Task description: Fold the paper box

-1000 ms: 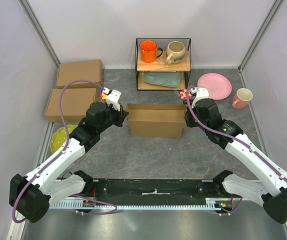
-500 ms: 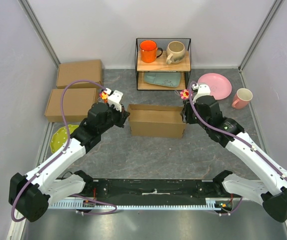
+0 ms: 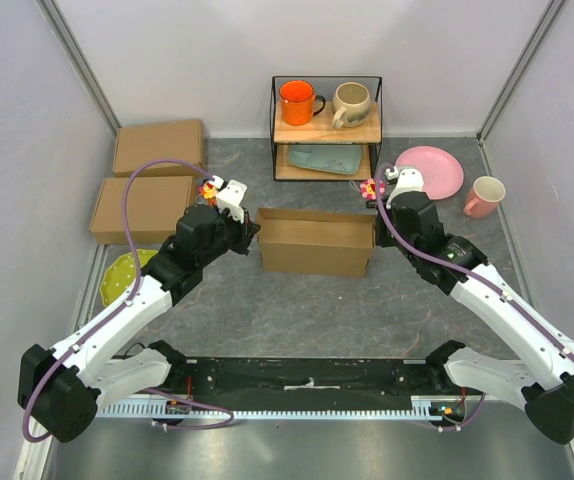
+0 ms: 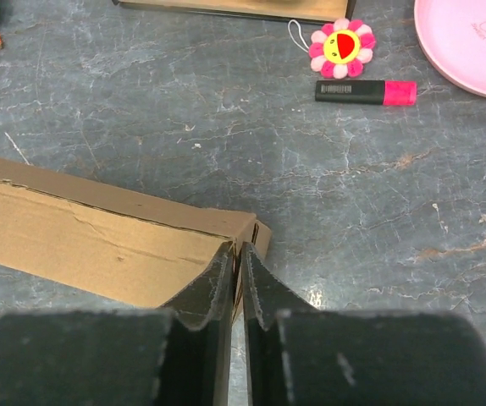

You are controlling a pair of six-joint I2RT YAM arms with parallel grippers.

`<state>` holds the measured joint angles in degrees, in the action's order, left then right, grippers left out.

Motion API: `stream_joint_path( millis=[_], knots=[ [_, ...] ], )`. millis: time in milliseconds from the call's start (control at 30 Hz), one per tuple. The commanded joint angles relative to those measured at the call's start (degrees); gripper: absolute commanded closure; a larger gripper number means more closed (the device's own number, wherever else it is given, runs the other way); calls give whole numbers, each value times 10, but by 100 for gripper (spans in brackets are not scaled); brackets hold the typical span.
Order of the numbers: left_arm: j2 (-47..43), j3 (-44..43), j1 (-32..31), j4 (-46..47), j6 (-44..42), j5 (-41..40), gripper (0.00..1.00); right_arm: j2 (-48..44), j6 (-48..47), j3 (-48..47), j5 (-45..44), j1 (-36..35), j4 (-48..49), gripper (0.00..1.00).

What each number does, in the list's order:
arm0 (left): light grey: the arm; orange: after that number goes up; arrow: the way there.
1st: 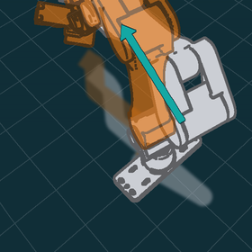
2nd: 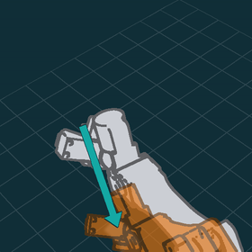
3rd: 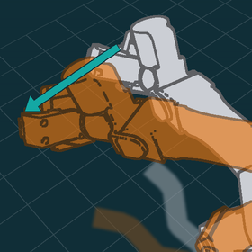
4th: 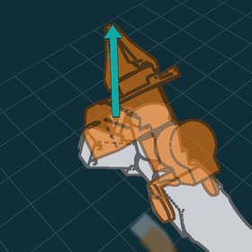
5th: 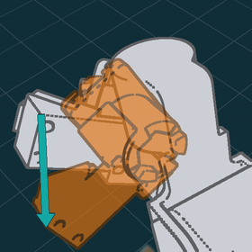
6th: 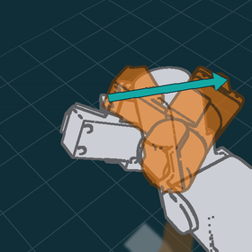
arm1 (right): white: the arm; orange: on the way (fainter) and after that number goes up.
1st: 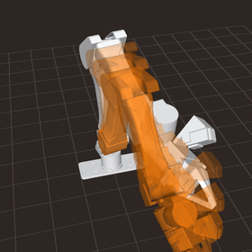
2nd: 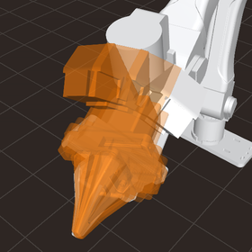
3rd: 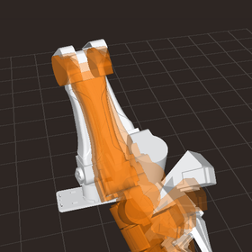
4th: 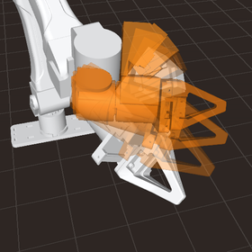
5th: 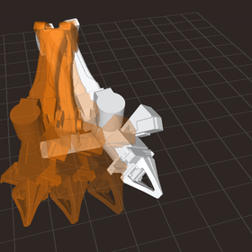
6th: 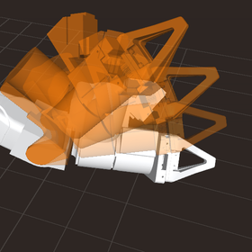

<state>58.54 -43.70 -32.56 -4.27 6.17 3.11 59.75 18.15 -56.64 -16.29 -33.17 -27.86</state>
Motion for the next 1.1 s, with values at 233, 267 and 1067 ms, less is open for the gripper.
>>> stream_joint_path(
  millis=[233,267,1067],
  knots=[
    [8,2,-7,-14,9,16,98,-16,3,53,6,-3,19,94],
    [7,0,-7,-14,10,15,98,-17,4,58,9,-3,20,95],
    [22,-79,-6,-50,-3,-29,84,-17,2,56,18,-3,21,94]
  ],
)
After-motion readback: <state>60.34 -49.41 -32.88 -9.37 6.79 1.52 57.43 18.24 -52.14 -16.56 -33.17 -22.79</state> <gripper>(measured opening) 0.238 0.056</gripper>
